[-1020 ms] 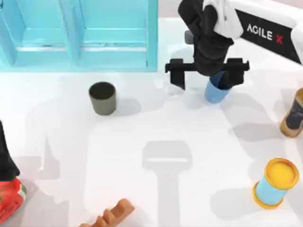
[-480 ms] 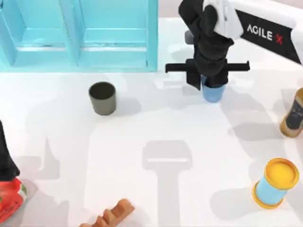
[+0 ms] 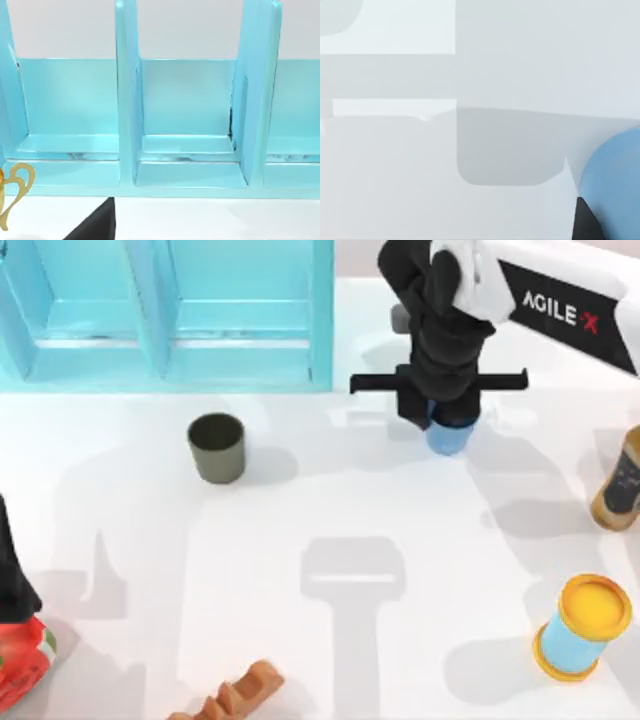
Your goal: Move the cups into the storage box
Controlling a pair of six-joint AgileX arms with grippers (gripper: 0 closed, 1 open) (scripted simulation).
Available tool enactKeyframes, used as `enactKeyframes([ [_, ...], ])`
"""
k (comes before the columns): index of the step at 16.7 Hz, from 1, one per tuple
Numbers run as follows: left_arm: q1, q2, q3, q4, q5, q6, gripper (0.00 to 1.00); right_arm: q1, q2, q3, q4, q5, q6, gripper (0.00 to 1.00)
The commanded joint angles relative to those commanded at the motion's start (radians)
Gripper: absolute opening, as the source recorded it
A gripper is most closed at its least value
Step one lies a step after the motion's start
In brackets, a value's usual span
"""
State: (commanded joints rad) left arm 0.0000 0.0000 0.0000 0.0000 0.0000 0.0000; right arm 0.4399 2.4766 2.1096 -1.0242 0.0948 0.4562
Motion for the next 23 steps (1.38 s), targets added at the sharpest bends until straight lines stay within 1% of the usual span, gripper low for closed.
enactKeyframes([
  [4, 0.0, 0.0, 0.0, 0.0, 0.0, 0.0, 1.0, -0.019, -0.033, 0.005, -0.031, -0.005, -0.034, 0.0],
  [11, 0.0, 0.0, 0.0, 0.0, 0.0, 0.0, 1.0, -0.184, -0.197, 0.034, -0.219, -0.036, -0.188, 0.0],
  [17, 0.0, 0.0, 0.0, 0.0, 0.0, 0.0, 1.0, -0.2, -0.215, 0.027, -0.226, -0.034, -0.204, 0.0],
  [20, 0.0, 0.0, 0.0, 0.0, 0.0, 0.0, 1.0, -0.276, -0.296, -0.034, -0.231, -0.023, -0.27, 0.0],
  [23, 0.0, 0.0, 0.0, 0.0, 0.0, 0.0, 1.0, -0.403, -0.428, -0.155, -0.247, -0.008, -0.38, 0.0],
])
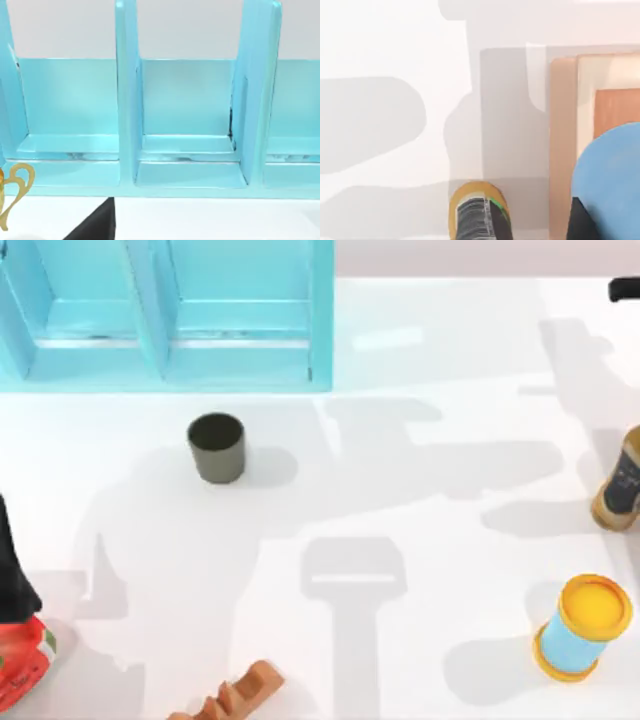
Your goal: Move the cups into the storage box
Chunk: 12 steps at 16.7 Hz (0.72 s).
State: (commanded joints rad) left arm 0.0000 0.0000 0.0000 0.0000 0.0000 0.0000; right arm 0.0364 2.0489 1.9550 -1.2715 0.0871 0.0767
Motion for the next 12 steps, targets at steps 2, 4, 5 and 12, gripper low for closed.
enactKeyframes([
  [2, 0.0, 0.0, 0.0, 0.0, 0.0, 0.0, 1.0, -0.097, -0.102, -0.109, -0.018, 0.008, -0.09, 0.0],
  [4, 0.0, 0.0, 0.0, 0.0, 0.0, 0.0, 1.0, -0.192, -0.206, -0.234, -0.04, 0.01, -0.185, 0.0],
  [5, 0.0, 0.0, 0.0, 0.0, 0.0, 0.0, 1.0, -0.238, -0.258, -0.299, -0.05, 0.008, -0.233, 0.0],
  [12, 0.0, 0.0, 0.0, 0.0, 0.0, 0.0, 1.0, -0.474, -0.58, -0.668, -0.087, -0.049, -0.502, 0.0],
])
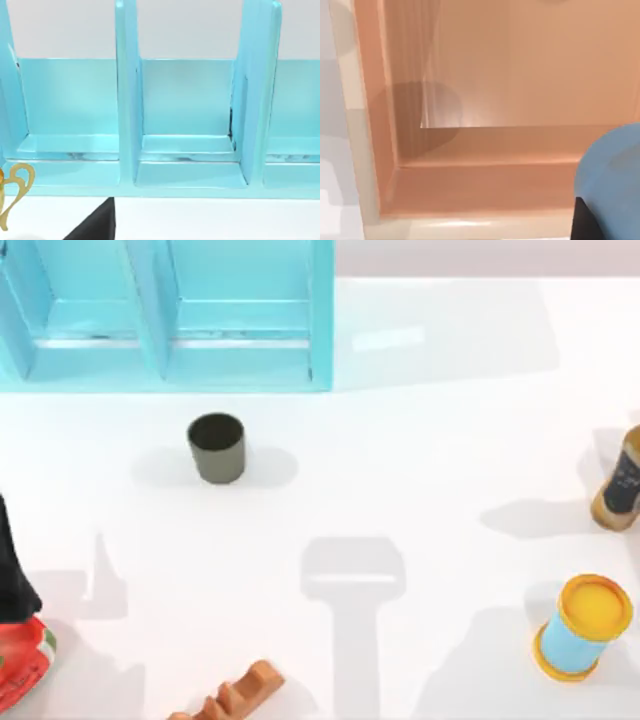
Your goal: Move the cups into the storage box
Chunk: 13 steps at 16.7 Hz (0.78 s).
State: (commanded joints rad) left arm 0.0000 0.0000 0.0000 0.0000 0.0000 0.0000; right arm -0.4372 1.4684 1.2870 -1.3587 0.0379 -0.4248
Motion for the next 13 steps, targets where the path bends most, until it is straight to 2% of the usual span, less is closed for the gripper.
enactKeyframes([
  [8, 0.0, 0.0, 0.0, 0.0, 0.0, 0.0, 1.0, -0.028, -0.052, -0.053, 0.005, -0.018, -0.04, 0.0],
  [13, 0.0, 0.0, 0.0, 0.0, 0.0, 0.0, 1.0, -0.046, -0.04, -0.171, 0.15, -0.018, -0.055, 0.0],
])
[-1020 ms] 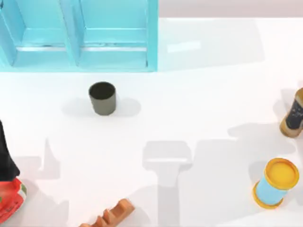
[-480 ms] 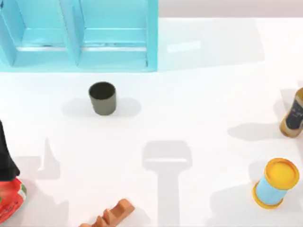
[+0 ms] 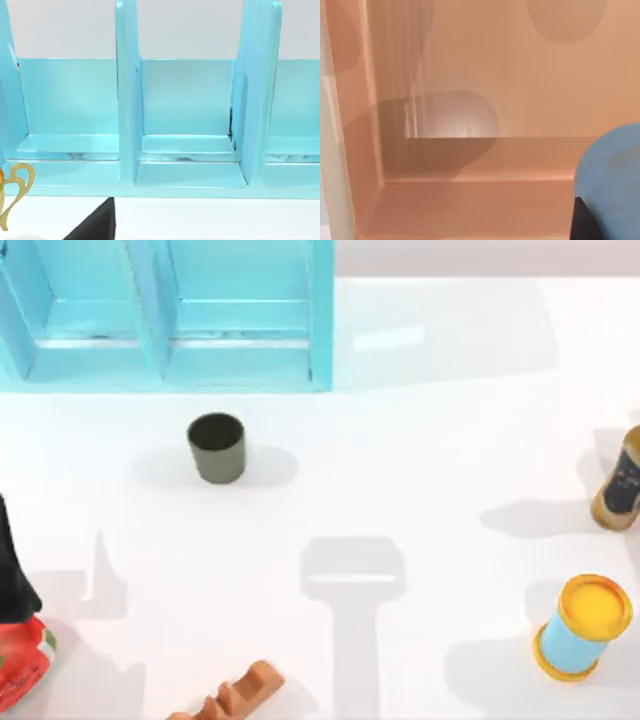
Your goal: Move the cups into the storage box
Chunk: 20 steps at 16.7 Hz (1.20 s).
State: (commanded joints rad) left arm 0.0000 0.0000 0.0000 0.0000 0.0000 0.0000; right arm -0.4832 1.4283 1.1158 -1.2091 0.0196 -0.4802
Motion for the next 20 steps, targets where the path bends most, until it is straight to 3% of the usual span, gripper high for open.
enactKeyframes([
  [8, 0.0, 0.0, 0.0, 0.0, 0.0, 0.0, 1.0, -0.019, 0.02, -0.104, 0.113, -0.003, -0.016, 0.0],
  [20, 0.0, 0.0, 0.0, 0.0, 0.0, 0.0, 1.0, -0.019, 0.02, -0.104, 0.113, -0.003, -0.016, 0.9],
])
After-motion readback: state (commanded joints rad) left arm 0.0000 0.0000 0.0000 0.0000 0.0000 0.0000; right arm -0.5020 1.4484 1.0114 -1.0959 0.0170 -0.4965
